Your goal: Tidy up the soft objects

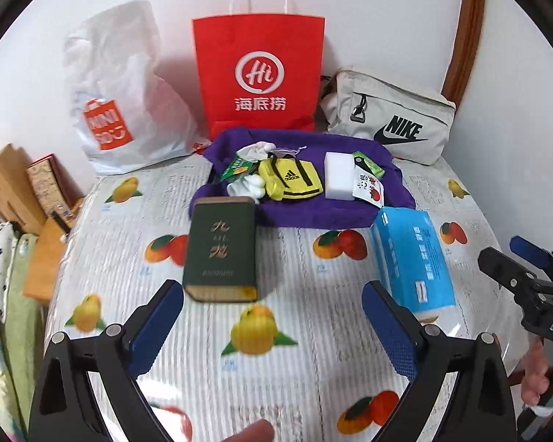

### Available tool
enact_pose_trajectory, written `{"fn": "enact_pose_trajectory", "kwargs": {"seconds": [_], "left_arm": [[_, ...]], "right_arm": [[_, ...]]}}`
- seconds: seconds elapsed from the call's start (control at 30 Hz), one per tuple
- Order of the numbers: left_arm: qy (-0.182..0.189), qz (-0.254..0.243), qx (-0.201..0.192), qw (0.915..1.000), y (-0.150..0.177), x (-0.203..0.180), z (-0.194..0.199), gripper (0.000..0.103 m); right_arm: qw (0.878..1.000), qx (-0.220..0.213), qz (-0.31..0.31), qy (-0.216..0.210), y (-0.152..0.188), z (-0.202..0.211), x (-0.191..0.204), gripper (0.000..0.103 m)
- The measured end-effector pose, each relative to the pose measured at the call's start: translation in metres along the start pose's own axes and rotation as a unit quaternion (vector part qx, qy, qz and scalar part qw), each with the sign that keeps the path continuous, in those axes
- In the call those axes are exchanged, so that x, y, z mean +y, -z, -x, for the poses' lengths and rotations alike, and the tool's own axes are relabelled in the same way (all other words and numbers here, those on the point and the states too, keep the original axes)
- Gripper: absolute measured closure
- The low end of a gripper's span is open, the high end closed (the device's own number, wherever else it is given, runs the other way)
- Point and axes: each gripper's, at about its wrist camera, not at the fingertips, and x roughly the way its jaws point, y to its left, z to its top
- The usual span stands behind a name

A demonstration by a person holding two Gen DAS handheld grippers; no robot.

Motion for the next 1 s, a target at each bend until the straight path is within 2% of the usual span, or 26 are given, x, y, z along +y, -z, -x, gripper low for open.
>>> {"fn": "enact_pose_trajectory", "kwargs": {"seconds": [0.47,0.73,1.0], "left_arm": [[-0.016,-0.006,-0.046,0.9988,0.069,-0.015,0.07,0.005],[-0.021,-0.011,-0.062,0.9978,0.085,-0.019,0.094,0.005],[-0.02,-0.006,-0.065,0.9977,0.095,-0.016,0.104,0.005]], "right_arm": [[0.999,-0.031,0.017,0.003,0.07,0.074,0.019,0.003],[0.998,-0.052,0.025,0.009,0.094,0.105,0.026,0.003],[0.998,-0.054,0.028,0.008,0.106,0.119,0.029,0.003]]}}
